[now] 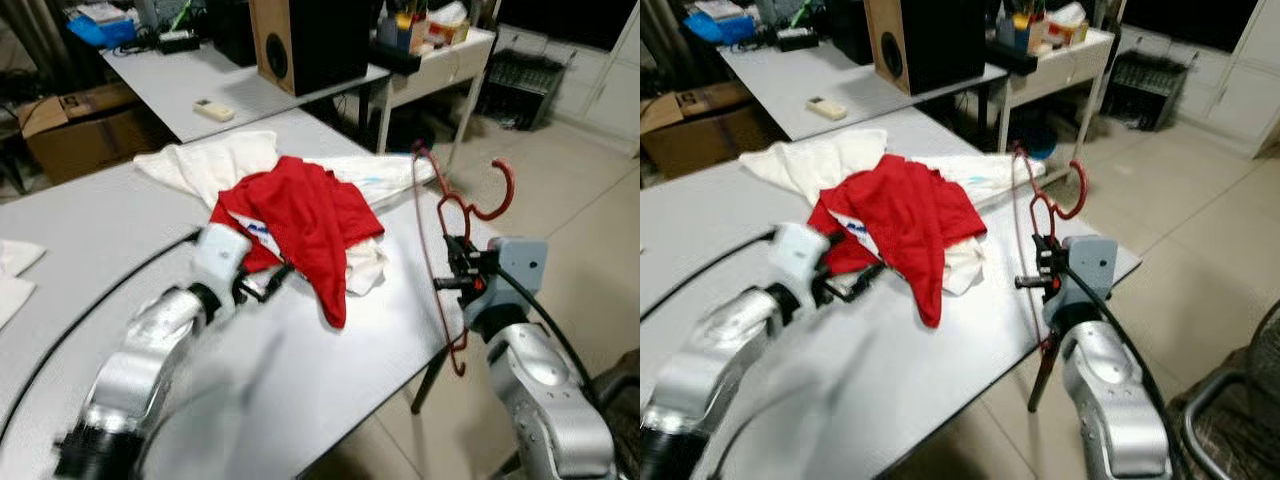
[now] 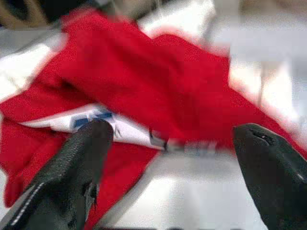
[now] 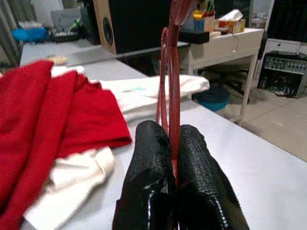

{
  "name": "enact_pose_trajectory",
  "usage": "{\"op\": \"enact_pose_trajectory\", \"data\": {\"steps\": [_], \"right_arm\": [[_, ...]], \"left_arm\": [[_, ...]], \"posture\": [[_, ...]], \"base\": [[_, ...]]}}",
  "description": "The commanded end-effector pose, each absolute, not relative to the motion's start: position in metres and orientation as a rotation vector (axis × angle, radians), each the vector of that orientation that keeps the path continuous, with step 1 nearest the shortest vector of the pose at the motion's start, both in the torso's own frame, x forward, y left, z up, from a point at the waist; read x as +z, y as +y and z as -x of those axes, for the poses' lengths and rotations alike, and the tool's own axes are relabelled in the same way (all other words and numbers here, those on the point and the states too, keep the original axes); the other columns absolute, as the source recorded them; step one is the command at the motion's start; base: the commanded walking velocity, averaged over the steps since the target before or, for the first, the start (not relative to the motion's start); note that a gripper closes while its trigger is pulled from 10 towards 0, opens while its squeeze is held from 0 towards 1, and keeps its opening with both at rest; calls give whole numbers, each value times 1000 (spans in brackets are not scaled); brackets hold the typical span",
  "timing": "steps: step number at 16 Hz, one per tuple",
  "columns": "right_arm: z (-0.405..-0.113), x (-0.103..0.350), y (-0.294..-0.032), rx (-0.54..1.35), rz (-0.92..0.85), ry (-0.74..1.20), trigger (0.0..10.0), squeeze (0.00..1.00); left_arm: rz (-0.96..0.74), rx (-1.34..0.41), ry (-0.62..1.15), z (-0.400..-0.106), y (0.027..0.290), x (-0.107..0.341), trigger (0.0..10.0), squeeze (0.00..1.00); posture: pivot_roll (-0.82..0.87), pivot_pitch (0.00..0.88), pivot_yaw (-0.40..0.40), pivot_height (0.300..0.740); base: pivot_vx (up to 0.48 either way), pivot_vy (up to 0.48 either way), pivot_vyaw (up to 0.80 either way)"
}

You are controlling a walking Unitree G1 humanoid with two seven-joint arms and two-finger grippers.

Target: Hang hanger

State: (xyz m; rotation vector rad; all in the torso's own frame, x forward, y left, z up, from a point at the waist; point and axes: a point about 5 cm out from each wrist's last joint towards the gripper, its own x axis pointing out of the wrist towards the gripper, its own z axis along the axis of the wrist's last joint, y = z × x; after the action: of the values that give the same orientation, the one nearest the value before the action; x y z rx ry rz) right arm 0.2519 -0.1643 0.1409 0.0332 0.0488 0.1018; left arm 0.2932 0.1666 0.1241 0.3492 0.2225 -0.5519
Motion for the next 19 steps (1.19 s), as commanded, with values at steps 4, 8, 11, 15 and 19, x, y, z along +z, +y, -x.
{"op": "enact_pose_trajectory", "data": {"steps": [4, 8, 11, 15, 19], "right_arm": [[-251, 141, -165, 121, -28, 54, 10000, 0], [-253, 142, -167, 118, -16, 53, 10000, 0], [-254, 142, -168, 118, -9, 53, 10000, 0], [-254, 142, -167, 121, 2, 52, 10000, 0], [-254, 143, -166, 129, 13, 49, 10000, 0]], "left_arm": [[-570, -556, 264, -311, 181, 115, 10000, 0], [-528, -552, 219, -335, 170, 113, 4784, 0], [-389, -511, 247, -347, 166, 105, 0, 0], [-420, -433, 302, -354, 171, 92, 0, 0], [-387, -408, 268, -361, 161, 92, 0, 0]], "posture": [[-140, 0, 37, 727], [-147, 0, 35, 727], [-152, 0, 33, 727], [-159, 0, 27, 727], [-165, 0, 24, 727]], "base": [[0, 0, 0], [0, 0, 0], [0, 0, 0], [0, 0, 0], [0, 0, 0]]}}
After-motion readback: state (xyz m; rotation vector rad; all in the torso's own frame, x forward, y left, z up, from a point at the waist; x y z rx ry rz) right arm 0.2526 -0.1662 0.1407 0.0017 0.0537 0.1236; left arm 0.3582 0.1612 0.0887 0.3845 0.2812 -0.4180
